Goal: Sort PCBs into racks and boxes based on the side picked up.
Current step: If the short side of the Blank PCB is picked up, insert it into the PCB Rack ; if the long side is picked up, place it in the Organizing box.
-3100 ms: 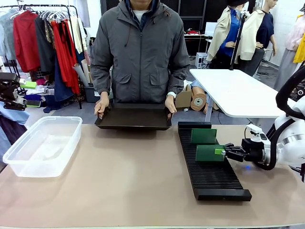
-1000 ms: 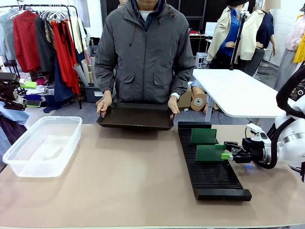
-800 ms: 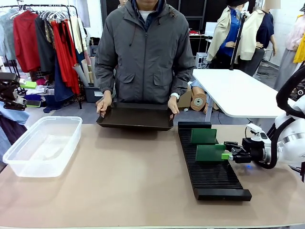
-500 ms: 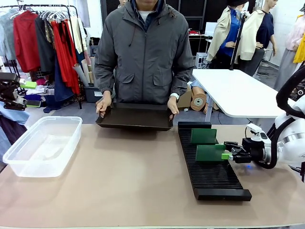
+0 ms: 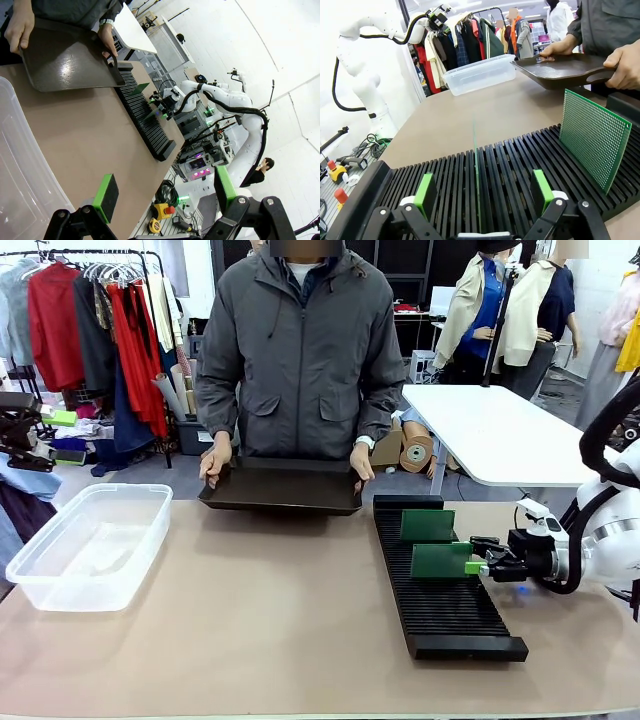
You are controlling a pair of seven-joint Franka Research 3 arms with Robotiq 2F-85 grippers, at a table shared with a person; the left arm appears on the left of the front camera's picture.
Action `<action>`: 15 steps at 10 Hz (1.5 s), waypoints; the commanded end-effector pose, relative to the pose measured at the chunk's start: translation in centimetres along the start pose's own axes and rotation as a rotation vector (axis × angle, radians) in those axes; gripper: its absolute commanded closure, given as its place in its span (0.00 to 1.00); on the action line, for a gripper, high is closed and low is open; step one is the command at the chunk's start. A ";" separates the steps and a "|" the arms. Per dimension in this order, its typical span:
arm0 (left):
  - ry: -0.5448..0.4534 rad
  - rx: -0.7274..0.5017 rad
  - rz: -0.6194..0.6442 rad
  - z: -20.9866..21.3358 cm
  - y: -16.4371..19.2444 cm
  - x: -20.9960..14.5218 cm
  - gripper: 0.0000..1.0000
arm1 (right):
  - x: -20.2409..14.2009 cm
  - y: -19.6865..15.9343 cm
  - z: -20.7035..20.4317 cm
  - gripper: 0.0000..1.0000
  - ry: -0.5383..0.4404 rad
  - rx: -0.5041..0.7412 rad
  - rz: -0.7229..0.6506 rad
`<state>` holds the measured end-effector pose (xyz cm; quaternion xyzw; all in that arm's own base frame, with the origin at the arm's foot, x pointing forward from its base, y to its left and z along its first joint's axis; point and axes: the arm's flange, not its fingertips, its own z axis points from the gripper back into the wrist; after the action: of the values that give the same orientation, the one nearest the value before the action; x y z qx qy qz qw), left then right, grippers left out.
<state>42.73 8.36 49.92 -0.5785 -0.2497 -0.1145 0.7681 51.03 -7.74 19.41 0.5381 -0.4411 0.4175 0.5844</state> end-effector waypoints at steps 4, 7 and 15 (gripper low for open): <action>-0.004 -0.007 0.009 0.1 -0.3 0.0 0.00 | 4.8 0.6 -1.7 0.00 -0.032 0.017 -0.084; -0.004 -0.007 0.009 0.1 -0.3 0.0 0.00 | 9.4 2.0 -3.1 0.00 -0.030 0.062 -0.158; -0.004 -0.007 0.009 0.1 -0.3 0.0 0.00 | 18.6 9.5 -6.5 0.00 -0.040 0.133 -0.737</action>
<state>42.74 8.36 49.92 -0.5785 -0.2496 -0.1145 0.7681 47.58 -0.59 37.68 0.7008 -0.2113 0.2340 0.6399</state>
